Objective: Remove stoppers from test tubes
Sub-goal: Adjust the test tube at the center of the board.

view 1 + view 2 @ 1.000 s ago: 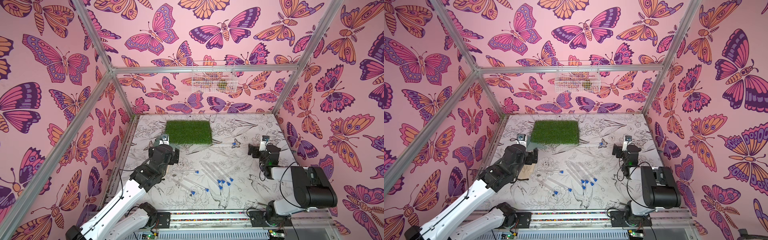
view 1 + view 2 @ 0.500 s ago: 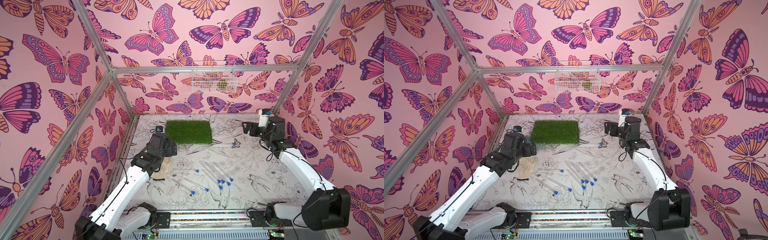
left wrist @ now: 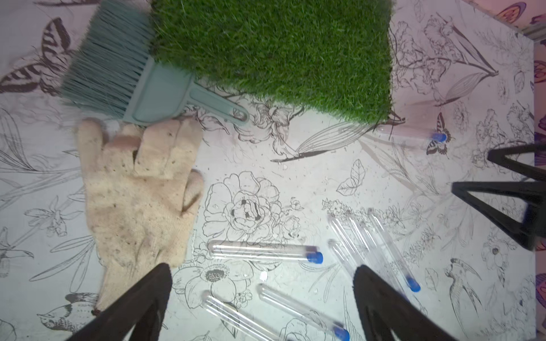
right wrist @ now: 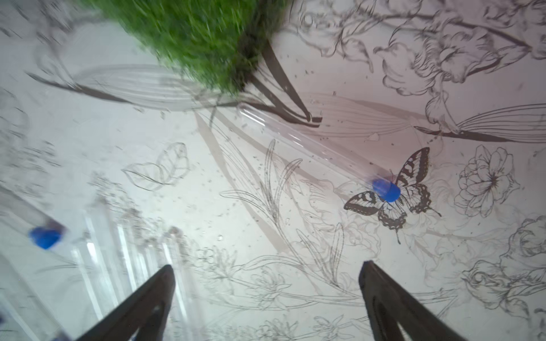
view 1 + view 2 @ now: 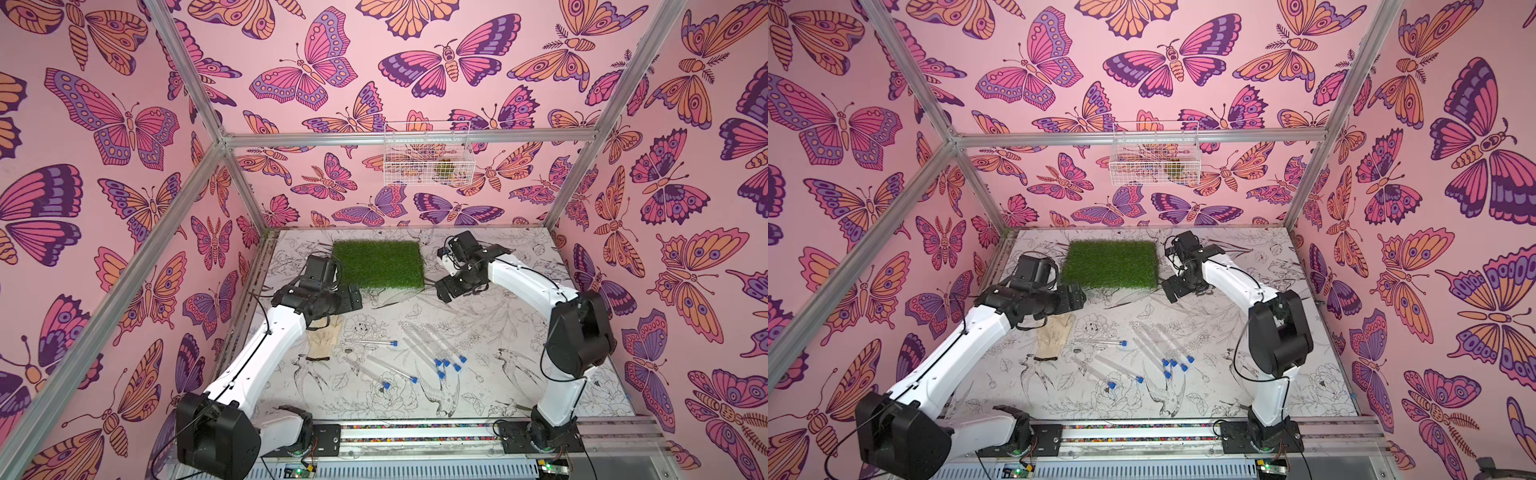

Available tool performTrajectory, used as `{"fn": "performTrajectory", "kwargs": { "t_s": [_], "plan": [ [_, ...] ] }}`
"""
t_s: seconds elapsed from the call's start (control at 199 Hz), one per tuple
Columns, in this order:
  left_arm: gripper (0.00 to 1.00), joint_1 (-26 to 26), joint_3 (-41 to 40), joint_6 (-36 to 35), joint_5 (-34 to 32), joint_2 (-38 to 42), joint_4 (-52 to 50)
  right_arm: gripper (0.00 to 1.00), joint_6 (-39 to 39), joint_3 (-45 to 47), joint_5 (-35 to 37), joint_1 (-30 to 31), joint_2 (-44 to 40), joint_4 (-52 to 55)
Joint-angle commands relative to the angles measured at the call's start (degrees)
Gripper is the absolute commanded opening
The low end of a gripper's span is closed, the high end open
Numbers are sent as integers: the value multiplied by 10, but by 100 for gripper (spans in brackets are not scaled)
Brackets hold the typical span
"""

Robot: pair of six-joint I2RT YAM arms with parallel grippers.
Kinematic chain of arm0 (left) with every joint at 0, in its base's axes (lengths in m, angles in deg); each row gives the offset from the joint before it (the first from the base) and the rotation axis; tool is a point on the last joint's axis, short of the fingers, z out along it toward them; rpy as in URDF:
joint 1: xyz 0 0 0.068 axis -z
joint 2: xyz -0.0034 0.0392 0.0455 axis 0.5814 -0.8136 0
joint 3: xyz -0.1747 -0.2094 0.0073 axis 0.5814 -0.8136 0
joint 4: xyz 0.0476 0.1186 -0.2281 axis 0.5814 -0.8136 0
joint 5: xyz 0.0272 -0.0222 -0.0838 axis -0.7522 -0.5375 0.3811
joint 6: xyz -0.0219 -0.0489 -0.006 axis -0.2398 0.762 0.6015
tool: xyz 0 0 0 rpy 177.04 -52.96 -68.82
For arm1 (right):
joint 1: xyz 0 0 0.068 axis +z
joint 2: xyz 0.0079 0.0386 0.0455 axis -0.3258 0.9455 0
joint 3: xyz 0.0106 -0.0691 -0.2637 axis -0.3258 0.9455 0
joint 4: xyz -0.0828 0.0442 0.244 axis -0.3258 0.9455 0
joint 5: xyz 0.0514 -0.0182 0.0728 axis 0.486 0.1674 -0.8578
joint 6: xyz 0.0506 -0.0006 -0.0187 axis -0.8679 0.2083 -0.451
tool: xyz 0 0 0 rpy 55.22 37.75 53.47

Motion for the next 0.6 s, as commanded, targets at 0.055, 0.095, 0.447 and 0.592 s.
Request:
{"fn": "performTrajectory", "kwargs": {
  "t_s": [0.055, 0.095, 0.447, 0.592],
  "plan": [
    [97, -10, -13, -22, 20, 8, -21, 99, 153, -34, 0, -18, 38, -22],
    [97, -10, -8, -28, 19, 3, -22, 99, 162, -51, 0, -20, 54, -18],
    [98, -10, -31, -28, 21, 8, -24, 99, 226, -187, -33, -39, 183, 60],
    [98, -10, -46, -22, 23, 7, -24, 99, 225, -213, -56, -48, 209, 72]
  ]
}}
